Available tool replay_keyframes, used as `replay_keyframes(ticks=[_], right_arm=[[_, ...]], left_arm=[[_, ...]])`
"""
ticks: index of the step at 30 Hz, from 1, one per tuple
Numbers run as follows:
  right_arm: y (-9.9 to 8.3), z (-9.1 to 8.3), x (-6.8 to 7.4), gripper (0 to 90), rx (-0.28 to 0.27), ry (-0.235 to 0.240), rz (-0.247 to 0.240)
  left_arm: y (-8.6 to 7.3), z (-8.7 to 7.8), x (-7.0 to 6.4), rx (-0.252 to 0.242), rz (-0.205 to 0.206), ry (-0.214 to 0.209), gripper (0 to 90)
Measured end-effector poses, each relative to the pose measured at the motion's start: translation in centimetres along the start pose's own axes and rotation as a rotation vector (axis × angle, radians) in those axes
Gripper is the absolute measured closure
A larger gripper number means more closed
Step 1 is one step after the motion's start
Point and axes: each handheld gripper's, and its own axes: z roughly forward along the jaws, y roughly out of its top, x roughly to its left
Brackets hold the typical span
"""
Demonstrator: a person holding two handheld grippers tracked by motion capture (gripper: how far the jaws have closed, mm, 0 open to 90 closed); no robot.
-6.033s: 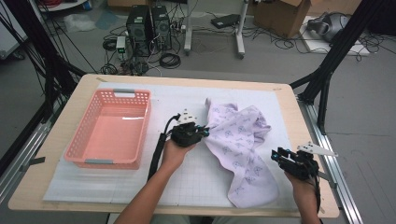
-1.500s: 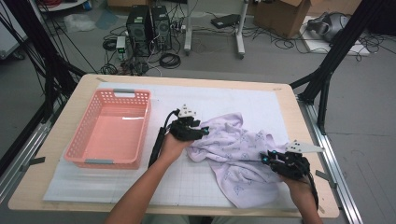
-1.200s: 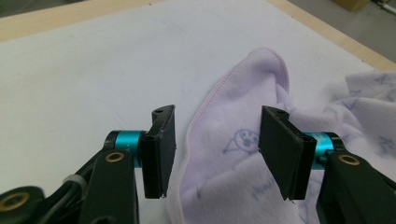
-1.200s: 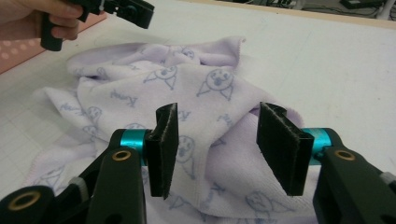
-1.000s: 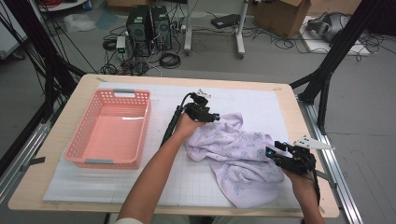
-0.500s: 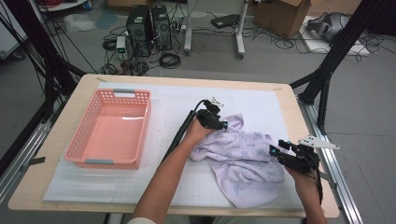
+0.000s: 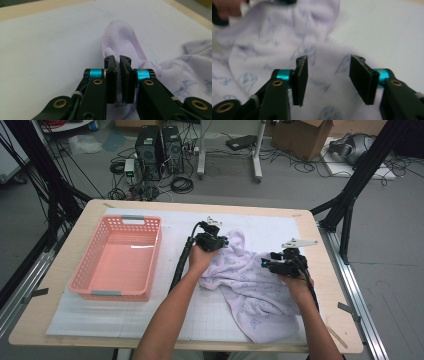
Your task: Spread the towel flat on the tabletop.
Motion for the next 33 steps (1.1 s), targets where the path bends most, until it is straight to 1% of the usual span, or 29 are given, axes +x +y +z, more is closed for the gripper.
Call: replay_keyframes(ticks=[1,2,3,4,6,7,8,10,11,12,13,14,15,16,17,18,19,20,21,22,23,24,26,27,29,31,32,33], right_arm=[[-0.1,0.5,0.2,65.4,0.034,0.014,-0.021],[-0.2,0.8,0.4,77.7,0.071,0.03,-0.047],[-0.5,0.9,0.7,89.6,0.093,0.047,-0.079],[-0.8,0.9,0.9,89.5,0.1,0.052,-0.09],[-1.4,0.5,1.0,89.9,0.115,0.065,-0.085],[-1.9,0.1,1.0,89.9,0.12,0.07,-0.083],[-2.1,-0.2,1.0,89.9,0.124,0.069,-0.083],[-2.7,-1.2,1.0,89.1,0.101,0.061,-0.094],[-2.7,-1.8,0.9,79.4,0.063,0.037,-0.097],[-2.6,-2.0,0.7,61.8,0.025,0.013,-0.073],[-2.4,-2.0,0.4,53.5,-0.008,-0.002,-0.034],[-2.3,-1.8,0.3,49.3,-0.023,-0.001,-0.012],[-2.2,-1.3,0.2,44.5,-0.025,0.002,0.007],[-2.1,-0.6,0.4,40.9,-0.015,0.004,0.015],[-2.1,0.1,0.7,41.7,0.013,-0.002,0.01],[-2.2,0.7,0.9,45.2,0.043,-0.012,-0.001],[-2.3,1.5,1.3,51.1,0.094,-0.032,-0.02],[-2.5,1.8,1.5,56.9,0.106,-0.035,-0.026],[-2.5,1.7,1.7,75.9,0.09,-0.04,-0.033],[-2.6,1.3,1.7,83.4,0.082,-0.001,-0.026],[-2.6,1.0,1.7,84.5,0.09,0.011,-0.02],[-2.7,0.5,1.8,84.8,0.103,0.027,-0.025],[-3.3,-0.6,2.2,85.0,0.081,0.074,-0.027],[-3.8,-1.2,2.5,85.0,0.071,0.098,-0.024],[-4.7,-2.3,3.2,85.1,0.059,0.135,-0.038],[-5.9,-3.5,3.9,85.2,0.056,0.159,-0.055],[-6.4,-4.1,4.2,85.2,0.05,0.165,-0.056],[-6.8,-4.6,4.3,85.2,0.045,0.171,-0.056]], left_arm=[[0.2,-0.5,0.2,-0.018,-0.008,0.008,84.2],[0.4,-1.1,0.5,-0.046,-0.022,0.016,84.2],[0.5,-1.3,0.5,-0.061,-0.03,0.018,84.3],[0.6,-1.6,0.7,-0.071,-0.027,0.028,84.3],[0.5,-2.0,0.8,-0.081,-0.034,0.047,84.2],[0.4,-2.1,1.0,-0.08,-0.035,0.05,84.2],[0.1,-2.1,1.1,-0.079,-0.04,0.047,84.2],[-0.4,-2.0,1.0,-0.073,-0.038,0.039,84.2],[-0.7,-1.9,0.9,-0.072,-0.041,0.037,84.2],[-1.0,-1.9,0.8,-0.07,-0.043,0.035,84.1],[-1.1,-1.8,0.8,-0.063,-0.046,0.032,84.1],[-1.3,-1.9,0.8,-0.078,-0.053,0.035,84.1],[-1.4,-2.0,0.8,-0.083,-0.061,0.035,84.1],[-1.5,-2.0,0.8,-0.082,-0.062,0.034,84.1],[-1.5,-2.1,0.9,-0.077,-0.06,0.036,84.1],[-1.6,-2.2,0.9,-0.076,-0.06,0.041,84.1],[-1.7,-2.2,0.9,-0.078,-0.062,0.039,84.1],[-1.9,-2.3,0.9,-0.079,-0.065,0.039,84.0],[-2.0,-2.5,0.9,-0.078,-0.064,0.038,84.1],[-2.1,-2.6,0.9,-0.082,-0.062,0.036,84.0],[-2.3,-2.7,0.8,-0.085,-0.066,0.032,84.0],[-2.4,-2.7,0.8,-0.076,-0.065,0.028,83.9],[-2.6,-2.9,0.7,-0.088,-0.06,0.029,83.8],[-2.8,-2.9,0.7,-0.086,-0.06,0.032,83.8],[-3.2,-3.0,0.7,-0.077,-0.065,0.038,83.8],[-3.6,-3.2,0.8,-0.077,-0.067,0.04,83.8],[-3.8,-3.3,0.8,-0.077,-0.07,0.039,83.8],[-3.9,-3.4,0.8,-0.071,-0.073,0.031,83.7]])
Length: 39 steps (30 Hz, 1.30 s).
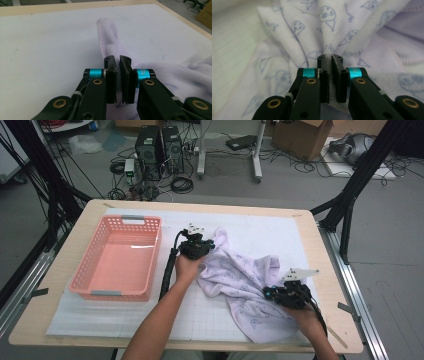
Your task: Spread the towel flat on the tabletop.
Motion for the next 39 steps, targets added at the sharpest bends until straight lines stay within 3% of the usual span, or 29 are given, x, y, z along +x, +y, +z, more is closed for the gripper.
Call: replay_keyframes(ticks=[3,6,8,10,12,15,17,19,25,27,32,34,35,36,38,39], right_arm=[[-1.6,-1.2,0.6,85.2,0.004,0.019,-0.01],[-1.6,-1.5,0.6,81.8,-0.002,0.03,0.01],[-0.7,-1.6,0.5,67.4,-0.03,0.011,0.005],[0.4,-2.0,0.1,60.2,-0.087,-0.024,0.014],[2.2,-2.7,-1.1,56.6,-0.162,-0.083,0.01],[4.6,-3.2,-3.9,56.6,-0.21,-0.197,0.036],[5.8,-2.8,-6.1,55.5,-0.195,-0.249,0.085],[6.5,-1.8,-8.2,53.5,-0.153,-0.266,0.109],[6.3,2.5,-11.5,53.8,-0.034,-0.213,0.155],[6.0,3.7,-11.8,53.8,0.013,-0.161,0.153],[6.2,6.2,-10.1,53.5,0.109,-0.025,0.038],[6.4,6.7,-8.9,50.9,0.133,-0.05,-0.019],[6.4,6.7,-8.6,52.4,0.138,-0.018,-0.029],[6.5,6.8,-8.2,57.3,0.149,-0.012,-0.057],[6.7,6.8,-7.4,80.8,0.17,0.037,-0.106],[6.7,6.9,-7.1,82.3,0.177,0.056,-0.132]], left_arm=[[-0.5,-0.5,-0.2,0.001,0.023,-0.014,83.4],[-0.9,-0.5,-0.5,0.01,0.036,-0.006,83.4],[-1.1,-0.5,-0.5,0.009,0.035,-0.007,83.4],[-1.2,-0.6,-0.4,0.012,0.039,-0.009,83.4],[-1.1,-0.8,-0.3,0.0,0.037,-0.008,83.4],[-1.0,-0.9,-0.2,-0.009,0.033,-0.012,83.4],[-1.0,-0.9,-0.2,-0.007,0.029,-0.024,83.1],[-1.0,-0.9,-0.3,-0.006,0.032,-0.029,82.9],[-1.0,-0.9,-0.2,-0.004,0.024,-0.034,82.9],[-1.0,-0.9,-0.1,-0.002,0.021,-0.039,83.0],[-1.0,-1.0,-0.1,0.0,0.019,-0.041,82.9],[-1.0,-1.0,-0.2,0.002,0.022,-0.041,82.9],[-1.0,-1.0,-0.2,0.003,0.022,-0.041,82.9],[-1.0,-1.0,-0.2,0.007,0.023,-0.04,82.9],[-1.0,-1.0,-0.2,0.007,0.024,-0.038,82.8],[-0.9,-1.1,-0.2,0.001,0.022,-0.033,82.8]])
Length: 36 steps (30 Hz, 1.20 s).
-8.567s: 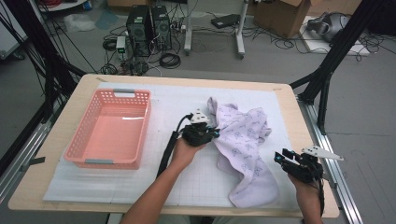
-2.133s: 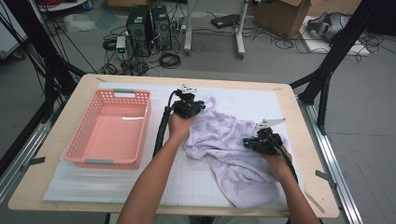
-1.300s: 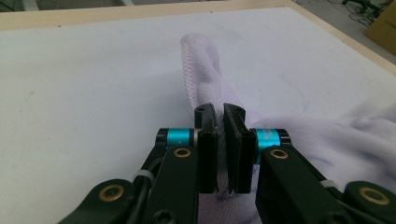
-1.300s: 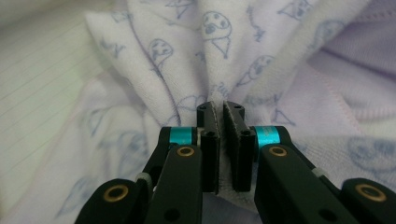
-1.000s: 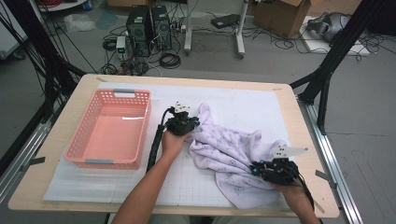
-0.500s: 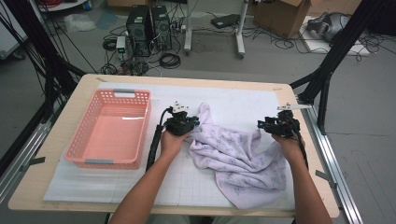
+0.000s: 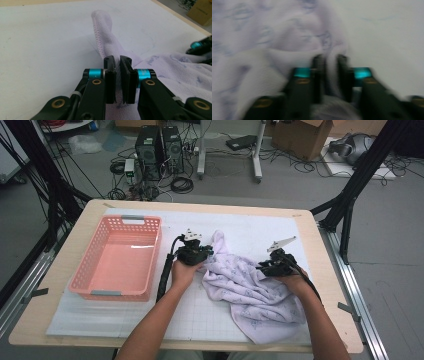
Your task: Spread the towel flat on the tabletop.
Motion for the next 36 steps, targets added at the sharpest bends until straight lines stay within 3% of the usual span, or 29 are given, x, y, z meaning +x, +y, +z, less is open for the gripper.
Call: replay_keyframes(ticks=[1,3,5,8,10,12,16,18,22,24,26,32,34,36], right_arm=[[0.1,0.0,0.2,83.4,0.006,-0.008,-0.018],[0.3,-0.2,-0.4,84.0,0.001,-0.018,-0.008],[0.4,-0.9,-1.2,83.9,-0.056,-0.095,0.017],[1.1,-2.4,-2.3,83.6,-0.154,-0.249,0.046],[1.7,-3.4,-2.8,83.7,-0.199,-0.333,0.046],[2.7,-4.7,-3.5,83.8,-0.278,-0.41,0.078],[4.2,-5.8,-4.0,83.9,-0.374,-0.47,0.101],[4.4,-5.4,-3.9,83.7,-0.356,-0.437,0.08],[3.5,-3.6,-3.0,82.8,-0.238,-0.335,0.017],[2.6,-2.6,-2.4,82.6,-0.171,-0.27,-0.009],[1.6,-1.9,-1.8,82.5,-0.111,-0.237,-0.044],[-0.5,-1.9,-0.6,82.0,-0.068,-0.153,-0.063],[-0.8,-2.3,-0.7,79.2,-0.061,-0.116,-0.047],[-0.9,-3.0,-1.0,71.9,-0.071,-0.091,-0.028]], left_arm=[[0.1,-0.1,0.1,-0.003,0.0,0.004,82.8],[0.4,-0.5,0.3,-0.035,-0.022,0.028,82.9],[0.9,-0.7,0.7,-0.064,-0.074,0.031,83.0],[1.8,-0.9,1.3,-0.091,-0.089,0.057,84.8],[2.5,-1.0,1.7,-0.118,-0.109,0.071,84.8],[3.2,-1.0,2.2,-0.124,-0.124,0.081,85.4],[3.4,-0.6,2.4,-0.107,-0.118,0.089,85.8],[3.1,-0.3,2.4,-0.073,-0.097,0.089,85.8],[2.5,0.2,2.1,0.007,-0.05,0.086,85.6],[2.1,0.1,1.7,0.004,-0.035,0.094,85.6],[1.6,0.1,1.7,0.016,-0.037,0.097,85.7],[0.0,0.0,2.2,0.059,-0.067,0.074,85.0],[0.1,0.0,2.3,0.047,-0.053,0.071,77.2],[0.5,0.0,2.4,0.01,-0.047,0.102,61.2]])
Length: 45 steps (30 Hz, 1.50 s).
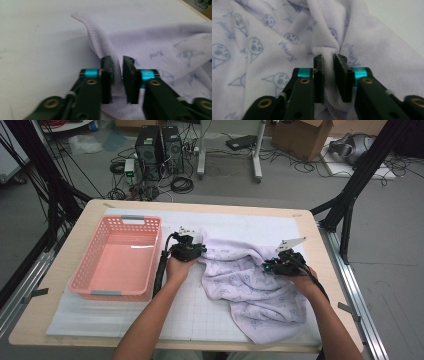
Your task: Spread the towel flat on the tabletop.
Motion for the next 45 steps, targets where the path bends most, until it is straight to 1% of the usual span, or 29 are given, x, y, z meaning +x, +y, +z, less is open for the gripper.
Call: replay_keyframes(ticks=[2,3,4,5,7,9,10,14,17,18,19,20,21,22,23,25,26,28,29,30,31,32,33,34,35,37,39,44,45], right_arm=[[0.2,-0.7,-0.6,67.2,-0.039,0.022,0.038],[0.3,-1.1,-0.9,64.9,-0.078,0.02,0.059],[0.6,-1.8,-1.5,61.4,-0.142,0.014,0.105],[0.7,-2.2,-1.8,59.7,-0.177,-0.002,0.131],[1.1,-3.0,-2.8,57.3,-0.228,-0.072,0.185],[1.4,-3.1,-3.7,55.3,-0.187,-0.156,0.208],[1.4,-2.9,-4.1,54.3,-0.165,-0.178,0.218],[1.4,-0.8,-5.1,50.3,-0.089,-0.207,0.233],[0.9,1.5,-5.6,48.8,0.006,-0.209,0.241],[0.7,2.1,-5.7,49.6,0.034,-0.201,0.245],[0.6,2.6,-5.7,53.1,0.052,-0.193,0.239],[0.7,2.9,-5.7,57.9,0.058,-0.198,0.225],[0.9,2.8,-5.7,74.8,0.058,-0.195,0.205],[1.0,2.7,-5.8,83.8,0.059,-0.183,0.181],[1.3,2.7,-6.0,86.1,0.056,-0.212,0.173],[1.8,2.4,-6.7,87.6,0.023,-0.267,0.187],[2.3,2.2,-7.3,87.9,-0.013,-0.308,0.215],[3.2,2.0,-8.0,88.0,-0.061,-0.363,0.243],[3.9,1.7,-8.3,88.0,-0.129,-0.413,0.242],[4.5,1.5,-8.5,88.0,-0.161,-0.435,0.269],[5.1,1.3,-8.7,88.0,-0.19,-0.471,0.271],[5.7,1.0,-8.8,87.9,-0.237,-0.504,0.28],[6.2,0.7,-9.0,87.9,-0.273,-0.521,0.303],[6.6,0.4,-9.1,87.1,-0.294,-0.541,0.31],[6.9,0.0,-9.2,86.0,-0.321,-0.559,0.314],[7.0,-0.3,-9.6,69.4,-0.335,-0.539,0.365],[6.7,-0.7,-9.7,62.3,-0.332,-0.511,0.414],[5.5,-1.8,-8.8,58.1,-0.33,-0.442,0.411],[5.2,-2.0,-8.5,58.0,-0.327,-0.429,0.398]], left_arm=[[0.5,0.3,0.2,0.004,-0.014,0.008,52.3],[1.0,0.5,0.3,-0.001,-0.017,0.019,48.2],[1.2,0.7,0.4,0.002,-0.02,0.02,47.4],[1.6,1.0,0.5,0.007,-0.018,0.025,47.1],[2.2,1.6,0.6,0.006,-0.017,0.049,46.6],[2.5,2.4,0.7,0.036,-0.021,0.049,46.8],[2.6,2.8,0.7,0.053,-0.019,0.048,46.7],[2.2,4.2,0.5,0.104,0.001,0.038,48.1],[1.5,5.1,0.7,0.142,0.007,0.03,55.6],[1.4,5.1,0.7,0.137,0.017,0.036,60.1],[1.4,5.1,0.9,0.132,0.033,0.028,67.0],[1.5,5.1,1.0,0.121,0.043,0.023,80.9],[1.6,5.0,1.2,0.104,0.037,0.028,82.9],[1.8,4.9,1.4,0.089,0.023,0.033,83.8],[2.1,4.8,1.7,0.074,-0.005,0.043,83.9],[2.9,4.4,2.2,0.006,-0.061,0.073,84.0],[3.4,4.3,2.3,-0.019,-0.083,0.08,84.0],[4.3,4.1,2.3,-0.078,-0.07,0.096,84.0],[4.8,4.0,2.2,-0.102,-0.062,0.099,84.0],[5.3,3.9,2.1,-0.125,-0.065,0.097,83.8],[5.6,3.8,2.0,-0.156,-0.075,0.097,82.8],[5.8,3.7,1.7,-0.182,-0.102,0.108,77.3],[5.9,3.7,1.6,-0.184,-0.122,0.113,65.9],[5.9,3.7,1.6,-0.171,-0.149,0.099,55.3],[5.7,3.7,1.4,-0.139,-0.155,0.074,49.9],[5.4,3.8,0.9,-0.084,-0.126,0.055,45.8],[5.0,3.5,0.1,-0.067,-0.081,0.039,44.1],[4.2,2.8,-1.0,0.005,0.001,0.013,42.7],[4.0,2.7,-1.2,0.006,0.02,0.015,42.3]])
